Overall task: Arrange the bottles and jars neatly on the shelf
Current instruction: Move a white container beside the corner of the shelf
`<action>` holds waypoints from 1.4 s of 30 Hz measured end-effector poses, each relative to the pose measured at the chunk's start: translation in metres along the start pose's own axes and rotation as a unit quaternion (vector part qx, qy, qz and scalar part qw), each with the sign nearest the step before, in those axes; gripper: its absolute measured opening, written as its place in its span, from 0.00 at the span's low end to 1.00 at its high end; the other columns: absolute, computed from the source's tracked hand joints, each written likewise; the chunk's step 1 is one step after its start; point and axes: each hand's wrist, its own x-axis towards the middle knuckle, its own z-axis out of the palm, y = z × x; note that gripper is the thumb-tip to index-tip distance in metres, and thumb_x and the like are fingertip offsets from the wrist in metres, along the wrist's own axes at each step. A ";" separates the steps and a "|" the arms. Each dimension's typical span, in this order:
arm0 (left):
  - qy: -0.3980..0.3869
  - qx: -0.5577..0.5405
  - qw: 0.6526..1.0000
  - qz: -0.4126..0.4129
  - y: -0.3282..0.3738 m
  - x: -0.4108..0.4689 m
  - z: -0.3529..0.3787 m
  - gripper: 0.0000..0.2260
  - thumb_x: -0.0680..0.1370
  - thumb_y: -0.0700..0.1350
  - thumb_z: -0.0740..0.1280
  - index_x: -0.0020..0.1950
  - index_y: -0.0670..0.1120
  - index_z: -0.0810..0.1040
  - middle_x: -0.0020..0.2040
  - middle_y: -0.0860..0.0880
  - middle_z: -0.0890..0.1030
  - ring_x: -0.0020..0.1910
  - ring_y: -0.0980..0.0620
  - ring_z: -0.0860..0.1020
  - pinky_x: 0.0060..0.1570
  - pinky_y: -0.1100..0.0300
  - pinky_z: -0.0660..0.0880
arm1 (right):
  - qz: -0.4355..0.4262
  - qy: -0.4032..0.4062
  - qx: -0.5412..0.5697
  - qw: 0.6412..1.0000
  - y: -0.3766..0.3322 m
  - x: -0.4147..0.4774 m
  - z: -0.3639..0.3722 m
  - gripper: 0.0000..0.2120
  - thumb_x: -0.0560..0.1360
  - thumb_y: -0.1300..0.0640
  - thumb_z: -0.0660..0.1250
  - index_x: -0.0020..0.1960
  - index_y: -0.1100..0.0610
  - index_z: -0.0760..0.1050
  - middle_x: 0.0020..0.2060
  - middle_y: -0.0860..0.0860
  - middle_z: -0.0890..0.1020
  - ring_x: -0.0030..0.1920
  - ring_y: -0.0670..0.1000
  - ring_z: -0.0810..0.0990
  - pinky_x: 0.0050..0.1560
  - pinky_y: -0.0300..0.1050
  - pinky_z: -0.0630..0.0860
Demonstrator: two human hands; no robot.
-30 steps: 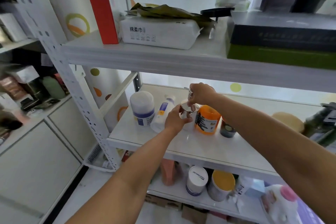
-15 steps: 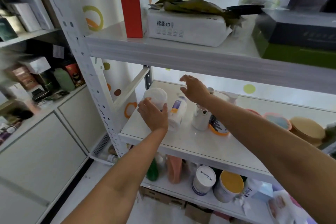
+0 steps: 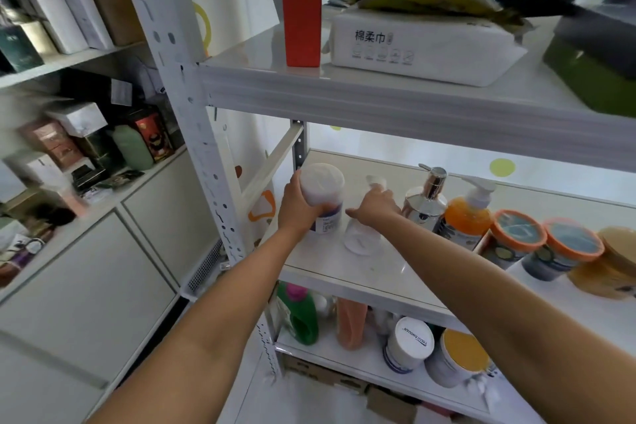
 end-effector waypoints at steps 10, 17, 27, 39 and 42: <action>-0.184 0.136 0.973 0.041 0.010 0.023 -0.043 0.38 0.73 0.35 0.72 0.77 0.53 0.57 0.79 0.49 0.47 0.78 0.46 0.51 0.73 0.51 0.57 | 0.088 -0.031 0.078 0.993 0.004 0.007 0.010 0.43 0.76 0.39 0.59 0.76 0.61 0.41 0.70 0.61 0.67 0.67 0.62 0.70 0.63 0.54 0.71; -0.160 0.315 0.926 0.130 0.017 0.023 -0.047 0.35 0.73 0.46 0.72 0.76 0.47 0.60 0.72 0.43 0.65 0.67 0.42 0.70 0.65 0.49 0.71 | 0.142 -0.086 0.236 0.958 0.007 0.011 0.001 0.34 0.70 0.46 0.71 0.68 0.62 0.64 0.62 0.60 0.74 0.59 0.60 0.76 0.54 0.51 0.77; -0.115 0.394 0.893 0.186 0.023 0.025 -0.041 0.38 0.69 0.56 0.73 0.72 0.44 0.61 0.69 0.46 0.71 0.60 0.44 0.76 0.53 0.52 0.78 | 0.072 -0.028 0.433 0.898 0.000 0.007 0.001 0.29 0.68 0.59 0.75 0.62 0.60 0.64 0.55 0.58 0.77 0.56 0.58 0.77 0.57 0.57 0.75; -0.114 0.391 0.895 0.181 0.029 0.016 -0.041 0.36 0.70 0.55 0.74 0.72 0.45 0.61 0.69 0.45 0.70 0.63 0.45 0.74 0.55 0.52 0.76 | -0.018 0.104 0.379 0.919 0.006 -0.020 0.025 0.33 0.64 0.60 0.78 0.55 0.56 0.57 0.59 0.56 0.68 0.59 0.53 0.72 0.60 0.45 0.71; -0.140 0.411 0.874 0.218 0.030 0.015 -0.044 0.38 0.72 0.54 0.71 0.76 0.50 0.55 0.74 0.48 0.65 0.69 0.46 0.68 0.59 0.50 0.74 | -0.032 0.129 0.351 0.927 0.009 -0.025 0.038 0.36 0.63 0.59 0.78 0.60 0.59 0.57 0.60 0.56 0.65 0.61 0.53 0.69 0.61 0.44 0.70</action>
